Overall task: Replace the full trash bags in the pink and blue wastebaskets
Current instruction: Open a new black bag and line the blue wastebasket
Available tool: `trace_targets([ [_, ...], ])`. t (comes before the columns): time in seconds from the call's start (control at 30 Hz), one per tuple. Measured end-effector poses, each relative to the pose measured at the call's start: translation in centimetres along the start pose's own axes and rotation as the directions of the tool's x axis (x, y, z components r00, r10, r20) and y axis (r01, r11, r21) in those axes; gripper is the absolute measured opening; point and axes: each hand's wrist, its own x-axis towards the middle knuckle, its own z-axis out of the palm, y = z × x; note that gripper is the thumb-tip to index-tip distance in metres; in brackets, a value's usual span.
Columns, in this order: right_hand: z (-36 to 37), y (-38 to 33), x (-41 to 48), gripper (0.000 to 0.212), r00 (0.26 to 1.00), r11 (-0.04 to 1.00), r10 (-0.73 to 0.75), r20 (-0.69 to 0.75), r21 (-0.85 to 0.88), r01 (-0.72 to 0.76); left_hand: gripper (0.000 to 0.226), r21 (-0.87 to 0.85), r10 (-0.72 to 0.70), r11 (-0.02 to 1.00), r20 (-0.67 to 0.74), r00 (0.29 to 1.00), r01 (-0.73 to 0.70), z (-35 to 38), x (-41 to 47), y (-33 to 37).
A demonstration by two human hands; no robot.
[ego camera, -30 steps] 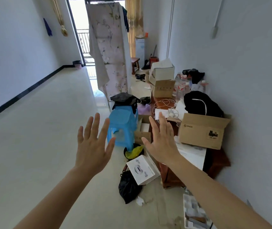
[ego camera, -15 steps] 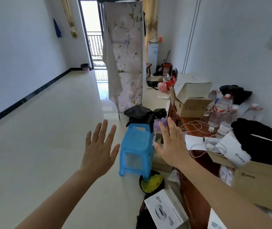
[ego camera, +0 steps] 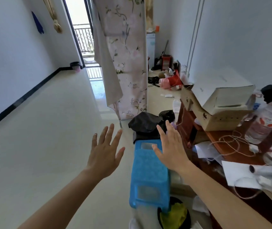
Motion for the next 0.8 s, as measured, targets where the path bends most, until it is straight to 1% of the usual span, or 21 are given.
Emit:
trace_targets([
  [0.1,4.8,-0.2,8.8,0.076,0.996,0.997,0.075,0.046,-0.021,-0.074,0.067,0.007,-0.033,0.999,0.104,0.994,0.033,2.6,8.4,-4.9],
  [0.17,7.0,-0.8,14.0,0.076,0.991,0.993,0.119,0.066,-0.001,-0.119,0.066,0.03,-0.035,0.999,0.15,0.988,0.031,3.6,13.2,-8.1],
  [0.3,10.3,-2.4,23.3,0.074,0.976,0.989,0.146,0.16,-0.007,-0.147,0.065,0.017,-0.034,0.999,0.159,0.987,0.031,4.9,21.0,-14.2],
  [0.37,11.9,-2.7,27.4,0.073,0.971,0.991,0.134,0.2,-0.021,-0.133,0.064,-0.021,-0.034,0.999,0.146,0.989,0.038,6.1,24.6,-17.1],
  [0.43,14.1,-2.4,31.2,0.072,0.965,0.991,0.129,0.228,-0.044,-0.123,0.064,-0.031,-0.031,0.999,0.17,0.985,0.037,8.1,28.6,-19.9],
  [0.53,18.1,-1.1,36.4,0.071,0.947,0.979,0.202,0.251,-0.093,-0.184,0.065,-0.054,-0.009,0.998,0.21,0.978,0.021,12.3,35.8,-23.7],
  [0.67,23.5,1.3,42.4,0.069,0.872,0.93,0.366,0.325,-0.154,-0.333,0.065,-0.088,0.117,0.991,0.271,0.956,-0.097,18.3,46.9,-27.0],
  [0.8,25.8,3.8,46.8,0.068,0.743,0.834,0.549,0.384,-0.187,-0.52,0.064,-0.116,0.293,0.956,0.37,0.882,-0.269,22.1,58.0,-27.4],
])
